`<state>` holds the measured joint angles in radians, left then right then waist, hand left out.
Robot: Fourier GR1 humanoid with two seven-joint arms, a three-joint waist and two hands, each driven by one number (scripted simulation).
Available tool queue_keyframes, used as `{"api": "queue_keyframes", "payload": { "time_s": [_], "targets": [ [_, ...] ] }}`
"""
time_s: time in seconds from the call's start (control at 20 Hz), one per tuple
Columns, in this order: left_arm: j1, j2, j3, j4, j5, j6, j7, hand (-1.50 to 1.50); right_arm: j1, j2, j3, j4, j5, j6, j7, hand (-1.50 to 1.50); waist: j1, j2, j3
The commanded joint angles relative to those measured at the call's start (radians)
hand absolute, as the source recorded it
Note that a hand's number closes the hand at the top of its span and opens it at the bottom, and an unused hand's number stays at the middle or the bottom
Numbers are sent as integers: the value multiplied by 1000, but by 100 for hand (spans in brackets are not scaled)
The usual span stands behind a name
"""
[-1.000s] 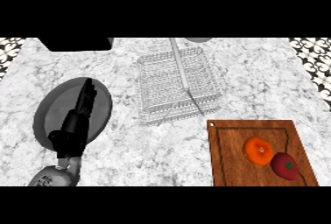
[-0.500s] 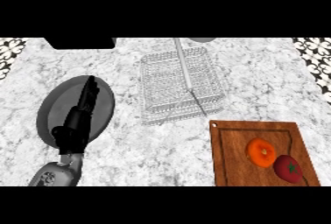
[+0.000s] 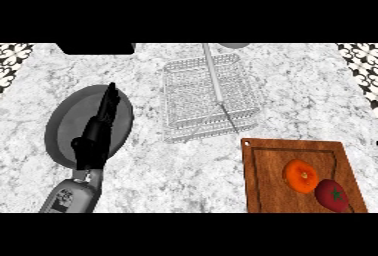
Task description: Pick the squash from the cutting board and place it in the tiered basket
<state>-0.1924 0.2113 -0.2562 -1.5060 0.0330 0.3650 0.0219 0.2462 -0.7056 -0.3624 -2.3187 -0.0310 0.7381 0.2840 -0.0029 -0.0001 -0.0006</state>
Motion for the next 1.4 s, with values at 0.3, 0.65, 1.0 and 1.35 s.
{"api": "queue_keyframes", "payload": {
  "time_s": [0.3,0.65,1.0,1.35],
  "targets": [
    [30,-29,29,2,-36,-39,-20,0,23,82,71,-80,90,132,160,-150,-3,-1,0],
    [14,-26,69,-32,-38,-88,42,0,-85,112,115,35,299,162,85,-150,3,0,1],
    [30,-90,61,-7,-92,-65,-6,0,-93,149,162,34,449,185,37,-150,2,0,1],
    [66,-62,94,-60,-76,-108,26,0,14,143,285,47,752,14,-253,-150,0,-1,2]
  ]
}}
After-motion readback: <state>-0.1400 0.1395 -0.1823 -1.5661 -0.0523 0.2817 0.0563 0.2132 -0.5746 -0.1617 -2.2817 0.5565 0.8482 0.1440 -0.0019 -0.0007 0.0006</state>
